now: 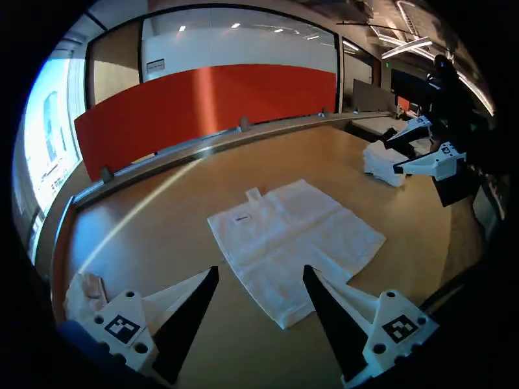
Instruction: Fold towel
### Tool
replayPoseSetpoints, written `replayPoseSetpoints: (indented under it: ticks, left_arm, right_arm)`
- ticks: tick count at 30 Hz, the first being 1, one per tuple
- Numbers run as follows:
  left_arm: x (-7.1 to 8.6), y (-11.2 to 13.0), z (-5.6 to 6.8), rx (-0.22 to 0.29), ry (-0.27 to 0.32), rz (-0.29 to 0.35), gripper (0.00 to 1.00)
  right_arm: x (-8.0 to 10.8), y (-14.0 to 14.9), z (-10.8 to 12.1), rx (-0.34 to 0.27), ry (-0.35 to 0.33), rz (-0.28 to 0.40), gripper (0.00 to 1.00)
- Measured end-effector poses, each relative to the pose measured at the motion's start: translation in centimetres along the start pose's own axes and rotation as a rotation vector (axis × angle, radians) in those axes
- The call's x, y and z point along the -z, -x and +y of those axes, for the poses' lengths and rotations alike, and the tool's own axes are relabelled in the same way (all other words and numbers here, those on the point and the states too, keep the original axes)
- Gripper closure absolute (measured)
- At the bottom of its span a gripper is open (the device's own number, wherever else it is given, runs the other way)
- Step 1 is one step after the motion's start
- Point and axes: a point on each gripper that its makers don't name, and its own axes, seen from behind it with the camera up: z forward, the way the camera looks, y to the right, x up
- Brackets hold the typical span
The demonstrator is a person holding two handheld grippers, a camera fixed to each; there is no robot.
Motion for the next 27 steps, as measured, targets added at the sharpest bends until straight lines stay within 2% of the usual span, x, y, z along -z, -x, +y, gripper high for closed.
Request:
replayPoseSetpoints:
  ticks: [8, 16, 27]
  left_arm:
    - [-1.8, 3.4, 1.0, -0.011, 0.029, -0.067, 0.04]
    - [-3.3, 6.2, 1.9, -0.025, 0.063, -0.123, 0.03]
    - [-4.9, 9.2, 3.0, -0.042, 0.097, -0.182, 0.04]
  right_arm:
    - [-1.5, 3.4, -1.4, 0.019, -0.03, -0.053, 0.0]
    - [-2.7, 6.9, -2.6, 0.009, -0.049, -0.106, 0.0]
    - [-3.9, 10.8, -3.7, 0.004, -0.075, -0.169, 0.0]
